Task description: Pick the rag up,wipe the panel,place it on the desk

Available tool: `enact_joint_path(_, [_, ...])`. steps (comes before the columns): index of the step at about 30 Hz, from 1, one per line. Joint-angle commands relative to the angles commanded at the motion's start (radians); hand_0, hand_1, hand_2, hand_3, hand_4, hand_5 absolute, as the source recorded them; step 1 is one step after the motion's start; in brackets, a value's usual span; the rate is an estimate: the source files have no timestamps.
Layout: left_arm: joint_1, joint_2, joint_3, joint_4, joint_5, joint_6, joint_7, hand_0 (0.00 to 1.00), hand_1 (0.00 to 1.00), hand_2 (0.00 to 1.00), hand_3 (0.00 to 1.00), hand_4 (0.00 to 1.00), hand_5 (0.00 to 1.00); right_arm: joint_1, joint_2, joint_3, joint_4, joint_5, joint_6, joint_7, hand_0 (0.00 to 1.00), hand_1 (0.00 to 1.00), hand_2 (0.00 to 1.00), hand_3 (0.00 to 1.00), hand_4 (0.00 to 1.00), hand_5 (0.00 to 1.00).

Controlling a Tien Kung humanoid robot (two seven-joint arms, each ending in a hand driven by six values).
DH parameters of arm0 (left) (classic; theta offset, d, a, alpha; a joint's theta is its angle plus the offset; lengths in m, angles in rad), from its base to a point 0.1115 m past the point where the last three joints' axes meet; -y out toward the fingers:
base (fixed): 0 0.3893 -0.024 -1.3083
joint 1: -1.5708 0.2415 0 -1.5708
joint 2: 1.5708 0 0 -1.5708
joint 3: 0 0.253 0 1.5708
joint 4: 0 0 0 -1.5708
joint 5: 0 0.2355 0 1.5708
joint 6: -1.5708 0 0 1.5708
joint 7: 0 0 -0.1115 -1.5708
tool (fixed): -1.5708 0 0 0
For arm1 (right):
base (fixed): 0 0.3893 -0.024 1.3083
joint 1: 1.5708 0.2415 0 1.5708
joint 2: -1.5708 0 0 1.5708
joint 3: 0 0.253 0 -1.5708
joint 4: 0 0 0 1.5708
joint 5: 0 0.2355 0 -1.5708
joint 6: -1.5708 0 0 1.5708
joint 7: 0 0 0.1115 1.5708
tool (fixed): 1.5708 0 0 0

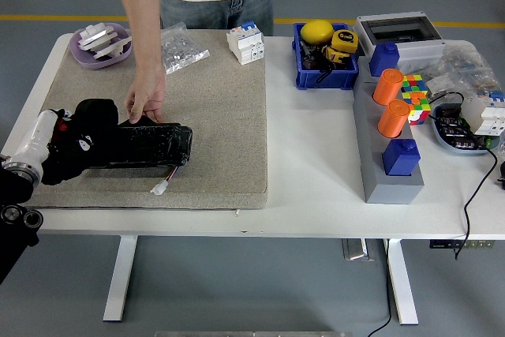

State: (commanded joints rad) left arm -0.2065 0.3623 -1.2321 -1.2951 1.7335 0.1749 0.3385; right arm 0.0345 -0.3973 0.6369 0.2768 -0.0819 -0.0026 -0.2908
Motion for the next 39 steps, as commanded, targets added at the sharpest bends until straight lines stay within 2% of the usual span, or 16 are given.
enact_joint_path(9, [-0.04,0.004,0.102,-0.034,-0.006,-0.003,0.015,0.244,0.274,0.535,0.472,0.233,0.002,0.004,-0.002,0.003,0.002,-0.006,0.0,0.001,0.757,0.72,0.717,0.646,0.967,0.486])
enact_joint_path(20, [-0.094,0.008,0.213,-0.04,-0.028,-0.011,0.022,0.239,0.27,0.534,0.472,0.242,0.002,0.005,-0.003,0.002,0.0,-0.003,0.0,0.001,0.757,0.721,0.717,0.646,0.966,0.484])
enact_joint_path(29, [-0.135,-0.013,0.327,-0.054,-0.038,-0.009,0.028,0.241,0.269,0.533,0.471,0.243,0.002,0.005,-0.005,-0.01,-0.001,0.005,0.001,0.001,0.757,0.72,0.717,0.646,0.966,0.484])
enact_joint_path(39, [-0.167,-0.033,0.381,-0.068,-0.035,-0.003,0.04,0.24,0.267,0.532,0.472,0.248,0.002,0.008,-0.006,-0.011,0.001,0.001,0.001,0.001,0.757,0.72,0.717,0.647,0.966,0.484])
